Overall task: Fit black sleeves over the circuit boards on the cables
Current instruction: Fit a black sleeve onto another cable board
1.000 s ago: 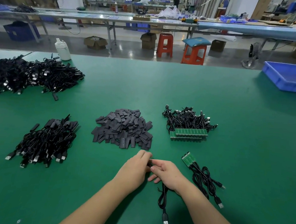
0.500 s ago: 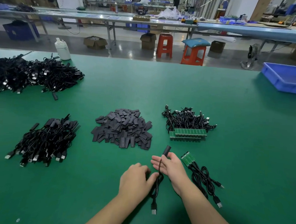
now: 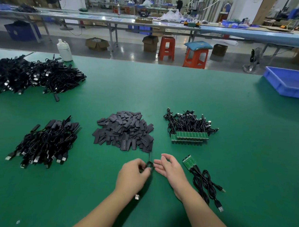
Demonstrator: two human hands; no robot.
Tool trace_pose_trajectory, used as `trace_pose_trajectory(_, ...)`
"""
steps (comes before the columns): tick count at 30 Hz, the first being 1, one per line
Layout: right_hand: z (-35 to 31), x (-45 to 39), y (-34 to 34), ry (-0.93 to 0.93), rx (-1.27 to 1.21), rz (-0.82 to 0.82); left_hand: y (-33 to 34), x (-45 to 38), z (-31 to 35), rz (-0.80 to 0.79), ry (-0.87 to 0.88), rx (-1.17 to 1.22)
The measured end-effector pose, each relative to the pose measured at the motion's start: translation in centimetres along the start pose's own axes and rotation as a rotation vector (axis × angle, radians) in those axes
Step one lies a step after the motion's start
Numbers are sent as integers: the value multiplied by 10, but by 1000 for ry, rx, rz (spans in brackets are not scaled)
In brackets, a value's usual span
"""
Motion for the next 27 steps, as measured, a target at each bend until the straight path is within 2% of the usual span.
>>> trace_pose_trajectory(4, 2, 2, -1, -16, 66, -21, -58, -33, -22, 107, -30, -55)
trace_pose_trajectory(8, 1, 2, -1, -19, 111, -30, -126, -64, -60, 266, -54, -269)
trace_pose_trajectory(15, 1, 3, 0, -15, 165, -37, -209, -87, -139, 358, -266, -574)
trace_pose_trajectory(22, -2, 6, 2, -9, 210, -28, -202, -80, -138, 515, -12, -629)
trace_pose_trajectory(24, -3, 7, 3, -12, 234, -28, -189, -78, -128, 513, 65, -594)
trace_pose_trajectory(27, -4, 8, 5, -21, 273, -16, -153, -74, -104, 426, 131, -444)
Point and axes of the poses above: each hand's wrist, its own x-axis away from the middle knuckle, its own y-axis out of the palm, z = x × y, the point moved 3 cm from there along -x, towards the middle knuckle, and after that the axes turned 5 degrees about x, right-handed, at the moved point
